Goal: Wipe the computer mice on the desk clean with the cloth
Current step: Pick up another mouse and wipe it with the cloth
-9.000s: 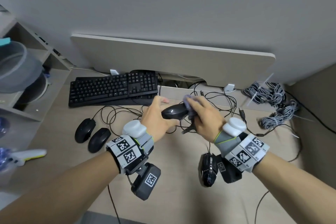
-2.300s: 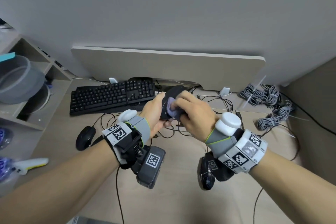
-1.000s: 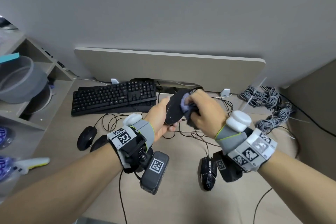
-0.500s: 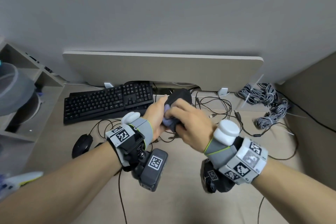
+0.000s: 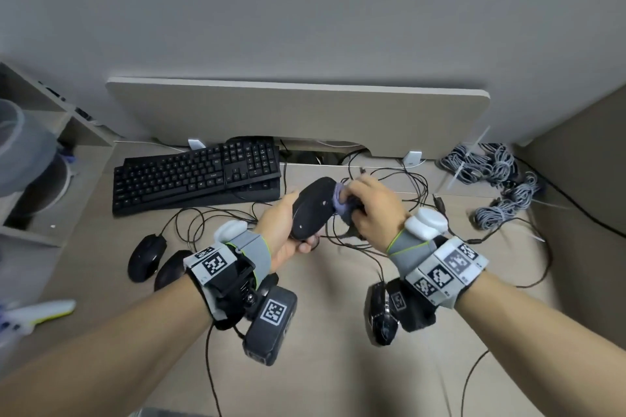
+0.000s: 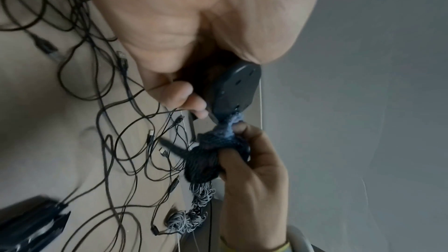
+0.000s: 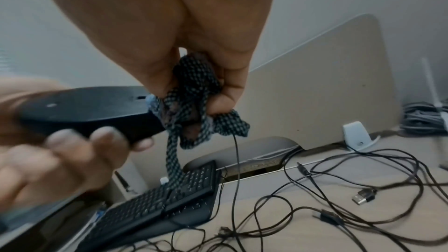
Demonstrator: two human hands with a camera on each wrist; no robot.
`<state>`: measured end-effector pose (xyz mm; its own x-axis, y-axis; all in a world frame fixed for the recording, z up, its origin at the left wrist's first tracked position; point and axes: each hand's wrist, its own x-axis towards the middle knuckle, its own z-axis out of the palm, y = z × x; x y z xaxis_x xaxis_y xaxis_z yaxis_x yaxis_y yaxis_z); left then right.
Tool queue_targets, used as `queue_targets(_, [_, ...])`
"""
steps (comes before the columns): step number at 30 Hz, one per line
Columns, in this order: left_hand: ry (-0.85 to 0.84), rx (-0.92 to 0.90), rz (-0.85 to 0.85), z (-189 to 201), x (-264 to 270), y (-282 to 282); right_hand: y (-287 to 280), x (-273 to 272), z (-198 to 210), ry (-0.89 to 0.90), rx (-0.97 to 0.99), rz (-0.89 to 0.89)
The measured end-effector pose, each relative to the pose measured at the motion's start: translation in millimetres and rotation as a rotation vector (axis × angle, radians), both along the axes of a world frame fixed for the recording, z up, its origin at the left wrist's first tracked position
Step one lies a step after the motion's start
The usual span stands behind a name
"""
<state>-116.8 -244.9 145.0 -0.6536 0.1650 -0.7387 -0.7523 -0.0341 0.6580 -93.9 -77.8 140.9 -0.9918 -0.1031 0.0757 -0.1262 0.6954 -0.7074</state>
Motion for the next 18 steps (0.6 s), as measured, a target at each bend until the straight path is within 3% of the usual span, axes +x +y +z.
queue_targets(3, [0.017, 0.016, -0.004, -3.1, 18.1, 14.9, 12.4, -2.2, -3.0, -0.02, 0.002, -0.043])
queue_targets(6, [0.022, -0.003, 0.016, -11.6, 33.3, 23.3, 21.8, 24.1, -14.6, -0.022, 0.029, 0.112])
queue_targets(10, [0.128, -0.309, 0.063, -38.4, 64.1, 27.1, 44.6, 61.5, -31.2, -0.092, -0.018, 0.149])
queue_targets(14, [0.34, -0.72, -0.261, -84.5, 108.5, 23.5, 67.3, 70.2, -55.5, -0.117, -0.019, 0.081])
queue_targets(18, [0.275, -0.853, -0.396, -140.9, 144.0, 9.3, 80.4, 87.1, -91.9, -0.19, -0.02, 0.106])
